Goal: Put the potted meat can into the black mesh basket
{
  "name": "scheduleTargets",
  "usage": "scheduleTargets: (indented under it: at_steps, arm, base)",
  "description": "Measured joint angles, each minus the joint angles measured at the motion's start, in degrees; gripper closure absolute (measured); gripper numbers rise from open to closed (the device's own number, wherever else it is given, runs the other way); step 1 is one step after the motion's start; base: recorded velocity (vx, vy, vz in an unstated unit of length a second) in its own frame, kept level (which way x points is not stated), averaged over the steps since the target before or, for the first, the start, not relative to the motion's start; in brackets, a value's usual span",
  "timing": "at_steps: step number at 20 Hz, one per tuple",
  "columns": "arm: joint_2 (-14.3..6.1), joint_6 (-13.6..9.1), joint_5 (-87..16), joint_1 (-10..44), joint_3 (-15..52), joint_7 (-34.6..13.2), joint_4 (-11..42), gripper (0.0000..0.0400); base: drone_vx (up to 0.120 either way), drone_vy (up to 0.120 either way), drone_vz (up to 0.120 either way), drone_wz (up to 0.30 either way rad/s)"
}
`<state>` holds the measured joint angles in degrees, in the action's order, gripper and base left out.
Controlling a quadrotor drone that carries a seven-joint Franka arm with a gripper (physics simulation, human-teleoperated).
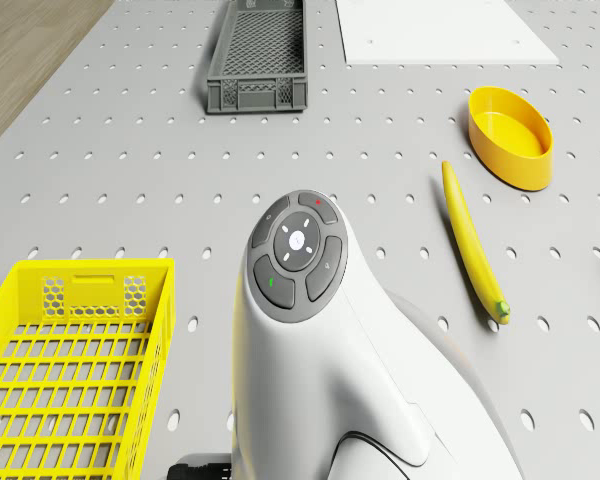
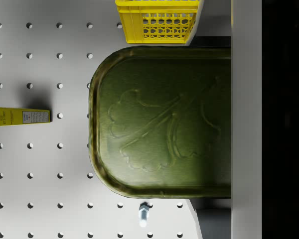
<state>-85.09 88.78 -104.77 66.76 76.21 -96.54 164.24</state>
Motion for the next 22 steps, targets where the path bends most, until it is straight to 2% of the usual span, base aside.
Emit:
scheduleTargets:
  at_steps: [4, 17, 22]
  arm:
    - [-0.2, 0.2, 0.1, 0.1, 0.0, 0.0, 0.0, 0.0112]
    - [-0.8, 0.8, 0.3, 0.2, 0.1, -0.2, 0.0, 0.0112]
    - [-1.0, 1.0, 0.4, 0.3, 0.2, -0.2, -0.1, 0.0112]
  base:
    - [0.120, 0.000, 0.000, 0.000]
    - [0.120, 0.117, 0.000, 0.000]
    - [0.120, 0.000, 0.000, 0.000]
